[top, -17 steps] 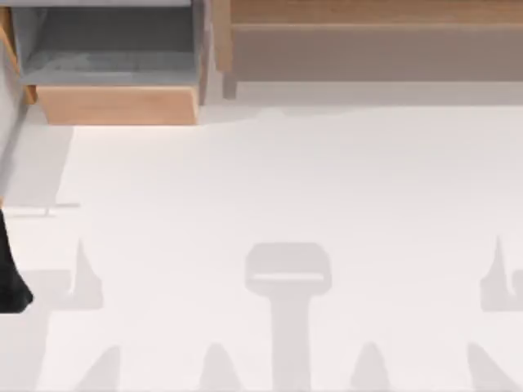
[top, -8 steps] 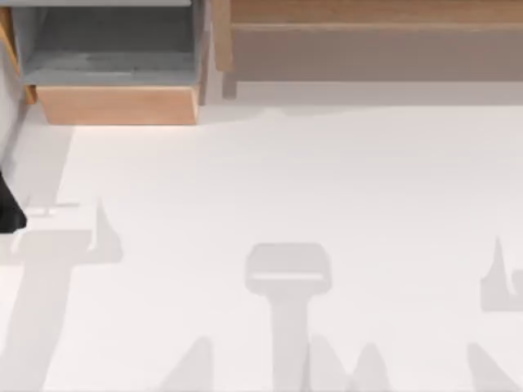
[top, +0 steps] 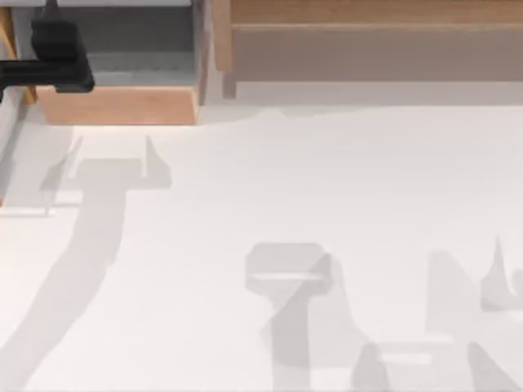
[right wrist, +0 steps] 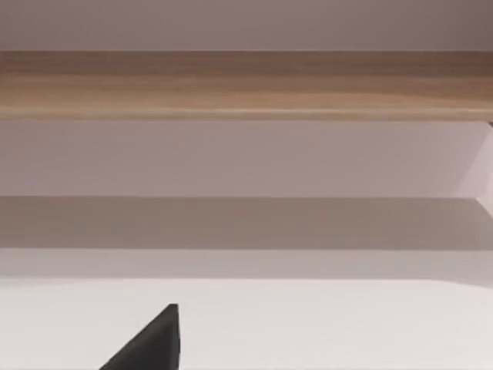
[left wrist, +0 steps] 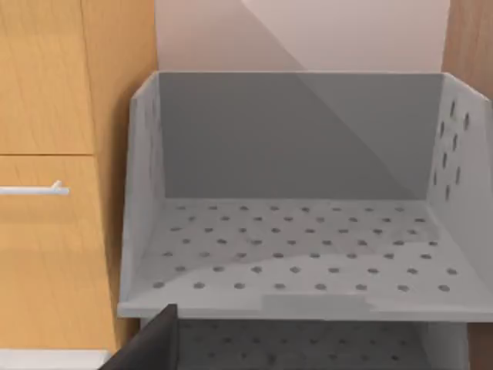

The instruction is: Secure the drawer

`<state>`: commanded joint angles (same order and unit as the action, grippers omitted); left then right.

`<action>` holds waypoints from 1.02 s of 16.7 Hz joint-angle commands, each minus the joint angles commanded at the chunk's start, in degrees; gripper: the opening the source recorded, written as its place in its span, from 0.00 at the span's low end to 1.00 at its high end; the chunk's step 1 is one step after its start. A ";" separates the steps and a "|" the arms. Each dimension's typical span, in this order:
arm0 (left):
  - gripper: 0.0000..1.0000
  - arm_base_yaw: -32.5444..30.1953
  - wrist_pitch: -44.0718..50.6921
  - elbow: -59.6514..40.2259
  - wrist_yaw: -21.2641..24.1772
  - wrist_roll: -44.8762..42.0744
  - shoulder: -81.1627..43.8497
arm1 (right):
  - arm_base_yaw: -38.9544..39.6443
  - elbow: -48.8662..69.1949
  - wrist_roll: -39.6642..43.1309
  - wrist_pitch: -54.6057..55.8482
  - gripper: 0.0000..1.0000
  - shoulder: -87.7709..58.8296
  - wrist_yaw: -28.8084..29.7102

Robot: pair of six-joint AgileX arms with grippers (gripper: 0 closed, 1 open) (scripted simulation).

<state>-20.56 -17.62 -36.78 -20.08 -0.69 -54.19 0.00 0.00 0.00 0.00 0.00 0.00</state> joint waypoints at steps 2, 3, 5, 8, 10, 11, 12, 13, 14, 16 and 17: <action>1.00 -1.60 -1.36 -2.84 -1.59 -0.10 -4.25 | 0.00 0.00 0.00 0.00 1.00 0.00 0.00; 1.00 -2.09 -1.77 -3.72 -2.09 -0.14 -5.47 | 0.00 0.00 0.00 0.00 1.00 0.00 0.00; 1.00 -2.40 -2.04 -4.29 -2.42 -0.17 -6.20 | 0.00 0.00 0.00 0.00 1.00 0.00 0.00; 1.00 -2.17 -1.94 -4.06 -2.30 -0.15 -6.00 | 0.00 0.00 0.00 0.00 1.00 0.00 0.00; 1.00 -1.64 -2.38 -3.98 -2.00 -0.66 -6.15 | 0.00 0.00 0.00 0.00 1.00 0.00 0.00; 1.00 -0.57 -3.27 -3.82 -1.36 -1.71 -6.47 | 0.00 0.00 0.00 0.00 1.00 0.00 0.00; 1.00 1.00 -4.58 -3.55 -0.39 -3.23 -6.97 | 0.00 0.00 0.00 0.00 1.00 0.00 0.00; 1.00 3.00 -6.27 -3.18 0.90 -5.20 -7.63 | 0.00 0.00 0.00 0.00 1.00 0.00 0.00; 1.00 5.39 -8.29 -2.70 2.48 -7.57 -8.45 | 0.00 0.00 0.00 0.00 1.00 0.00 0.00; 1.00 11.12 -13.18 -1.41 6.46 -13.34 -10.58 | 0.00 0.00 0.00 0.00 1.00 0.00 0.00; 1.00 14.35 -15.96 -0.62 8.81 -16.67 -11.88 | 0.00 0.00 0.00 0.00 1.00 0.00 0.00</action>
<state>-6.22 -33.59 -37.40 -11.27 -17.36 -66.07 0.00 0.00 0.00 0.00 0.00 0.00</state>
